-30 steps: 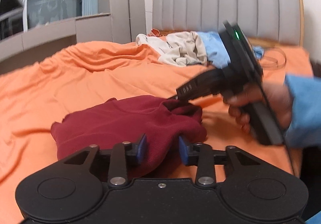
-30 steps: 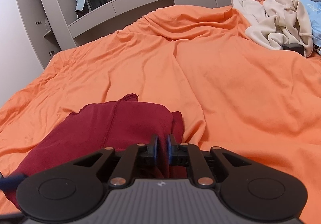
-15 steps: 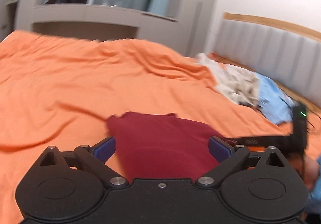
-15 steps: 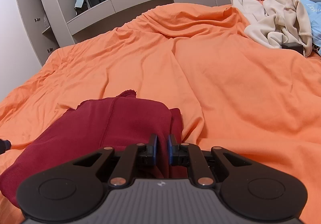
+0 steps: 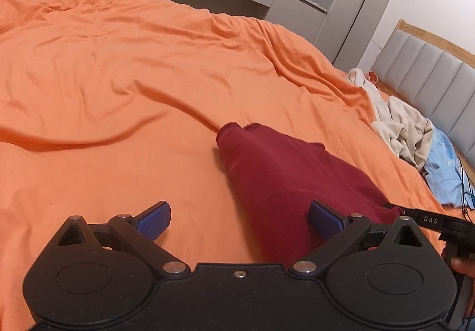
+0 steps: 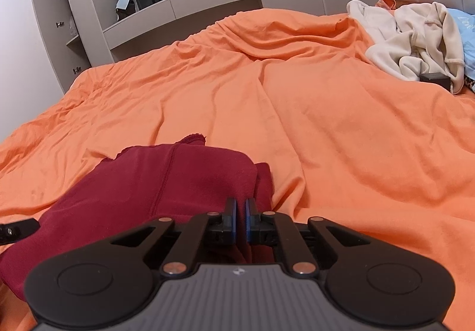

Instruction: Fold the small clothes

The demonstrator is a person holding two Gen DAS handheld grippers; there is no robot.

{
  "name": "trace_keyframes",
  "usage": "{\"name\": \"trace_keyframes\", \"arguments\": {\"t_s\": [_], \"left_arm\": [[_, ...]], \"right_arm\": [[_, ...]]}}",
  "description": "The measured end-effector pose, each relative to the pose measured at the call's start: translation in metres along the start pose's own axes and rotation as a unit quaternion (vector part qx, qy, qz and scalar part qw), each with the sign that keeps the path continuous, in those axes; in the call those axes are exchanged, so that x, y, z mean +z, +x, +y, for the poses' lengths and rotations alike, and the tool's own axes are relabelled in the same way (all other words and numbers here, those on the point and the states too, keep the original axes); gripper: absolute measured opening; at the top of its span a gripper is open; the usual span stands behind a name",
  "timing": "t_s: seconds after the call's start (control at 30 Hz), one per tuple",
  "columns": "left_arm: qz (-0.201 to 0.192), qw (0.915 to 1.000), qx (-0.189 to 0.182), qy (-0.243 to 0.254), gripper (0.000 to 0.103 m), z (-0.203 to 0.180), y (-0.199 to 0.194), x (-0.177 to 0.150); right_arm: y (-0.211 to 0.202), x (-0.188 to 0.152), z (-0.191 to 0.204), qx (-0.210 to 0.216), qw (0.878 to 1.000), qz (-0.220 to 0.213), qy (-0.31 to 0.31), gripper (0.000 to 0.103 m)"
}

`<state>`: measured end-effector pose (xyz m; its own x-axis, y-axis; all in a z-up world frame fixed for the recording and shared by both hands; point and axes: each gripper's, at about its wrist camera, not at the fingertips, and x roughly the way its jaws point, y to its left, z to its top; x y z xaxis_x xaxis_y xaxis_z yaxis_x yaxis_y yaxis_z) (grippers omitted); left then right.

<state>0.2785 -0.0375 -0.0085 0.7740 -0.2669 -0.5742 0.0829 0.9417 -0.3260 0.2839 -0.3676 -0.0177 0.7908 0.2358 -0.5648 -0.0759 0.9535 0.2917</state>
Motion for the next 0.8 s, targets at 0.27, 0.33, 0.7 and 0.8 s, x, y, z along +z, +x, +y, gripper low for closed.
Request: {"name": "trace_keyframes", "arguments": {"t_s": [0.27, 0.33, 0.7, 0.8], "left_arm": [[0.016, 0.9994, 0.014, 0.029, 0.100, -0.008, 0.010, -0.009], [0.019, 0.9991, 0.018, 0.034, 0.101, -0.010, 0.013, -0.012], [0.006, 0.9931, 0.060, 0.101, 0.103, -0.029, 0.018, -0.026], [0.007, 0.9929, 0.060, 0.102, 0.103, -0.029, 0.018, -0.026]], "right_arm": [[-0.002, 0.000, -0.001, -0.013, 1.000, -0.002, -0.004, 0.006], [-0.001, 0.000, -0.001, -0.015, 1.000, 0.001, -0.006, 0.006], [-0.020, 0.000, 0.005, -0.033, 0.998, -0.035, -0.030, 0.066], [-0.029, 0.000, 0.018, -0.017, 0.997, -0.052, -0.063, 0.083]]}}
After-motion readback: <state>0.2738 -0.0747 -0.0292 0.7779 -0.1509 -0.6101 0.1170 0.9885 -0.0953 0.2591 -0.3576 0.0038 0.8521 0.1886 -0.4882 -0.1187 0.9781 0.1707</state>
